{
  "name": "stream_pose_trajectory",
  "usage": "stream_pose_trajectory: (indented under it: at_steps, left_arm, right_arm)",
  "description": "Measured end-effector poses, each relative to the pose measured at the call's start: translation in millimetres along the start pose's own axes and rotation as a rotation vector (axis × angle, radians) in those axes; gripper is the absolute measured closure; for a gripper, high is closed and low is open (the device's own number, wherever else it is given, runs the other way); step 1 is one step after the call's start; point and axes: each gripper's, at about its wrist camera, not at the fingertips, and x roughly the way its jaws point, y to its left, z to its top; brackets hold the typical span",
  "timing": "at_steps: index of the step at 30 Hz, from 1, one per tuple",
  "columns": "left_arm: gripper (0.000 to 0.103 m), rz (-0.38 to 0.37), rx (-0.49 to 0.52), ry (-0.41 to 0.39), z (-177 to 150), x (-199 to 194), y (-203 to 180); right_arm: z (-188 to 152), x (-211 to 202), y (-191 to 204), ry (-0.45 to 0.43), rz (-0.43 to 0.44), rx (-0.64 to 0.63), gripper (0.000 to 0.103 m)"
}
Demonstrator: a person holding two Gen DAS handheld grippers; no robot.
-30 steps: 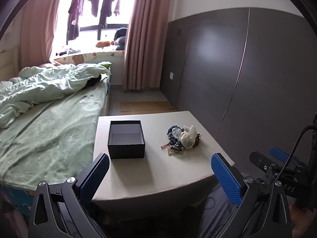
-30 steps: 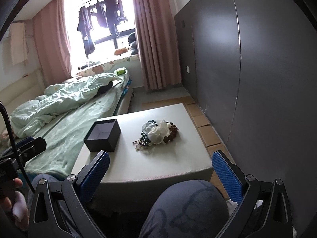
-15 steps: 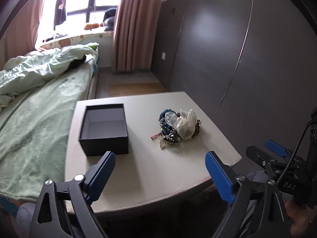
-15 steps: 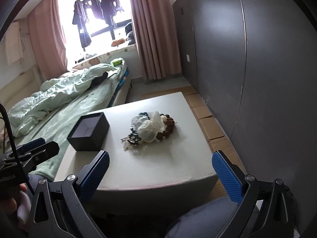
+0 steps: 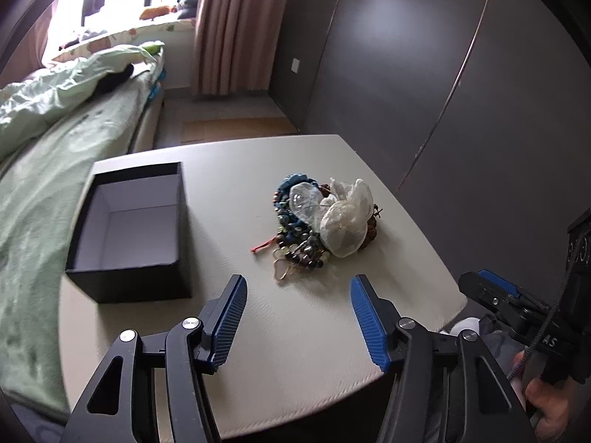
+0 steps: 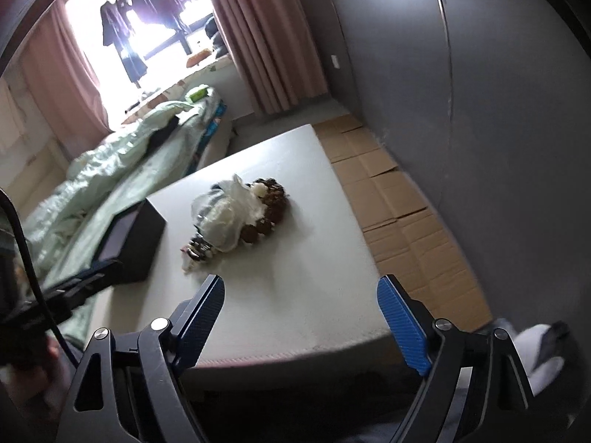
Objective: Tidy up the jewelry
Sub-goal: 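Move the right tool toward the jewelry pile and open its fingers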
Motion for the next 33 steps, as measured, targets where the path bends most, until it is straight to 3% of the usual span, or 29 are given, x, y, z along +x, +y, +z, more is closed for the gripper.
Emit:
stream_pose_trajectory:
  at_steps: [7, 15, 26, 27, 28, 29, 33]
  left_arm:
    - [0.043, -0.037, 0.016, 0.027, 21.7, 31.6, -9.5]
    - [0.043, -0.074, 0.075, 0.049, 42.2, 61.4, -30.4]
    - [0.043, -0.051, 0.157, 0.101, 51.2, 98.7, -49.6]
    - [0.058, -0.050, 0.159, 0.098, 50.6, 100.0, -48.6]
    - [0.090, -0.039, 0.162, 0.095, 50.8, 99.8, -48.1]
    - [0.100, -0.028, 0.161, 0.099, 52.1, 99.7, -46.7]
    - [0.102, -0.035, 0.142, 0.043, 60.9, 78.1, -37.6]
  right_arm:
    - [5.7, 16.1, -7.5, -0.005, 0.106, 0.077, 0.029]
    - [20.0, 32.7, -18.1, -0.008, 0.113, 0.135, 0.030]
    - [36.7, 57.7, -48.3, 0.036, 0.259, 0.294, 0.035]
    - [37.6, 58.7, -49.5, 0.035, 0.264, 0.301, 0.035]
    - [38.5, 59.8, -49.8, 0.034, 0.265, 0.304, 0.036]
    - [39.9, 61.3, -49.0, 0.035, 0.261, 0.300, 0.036]
    - [47.1, 65.8, -43.9, 0.047, 0.274, 0.261, 0.038]
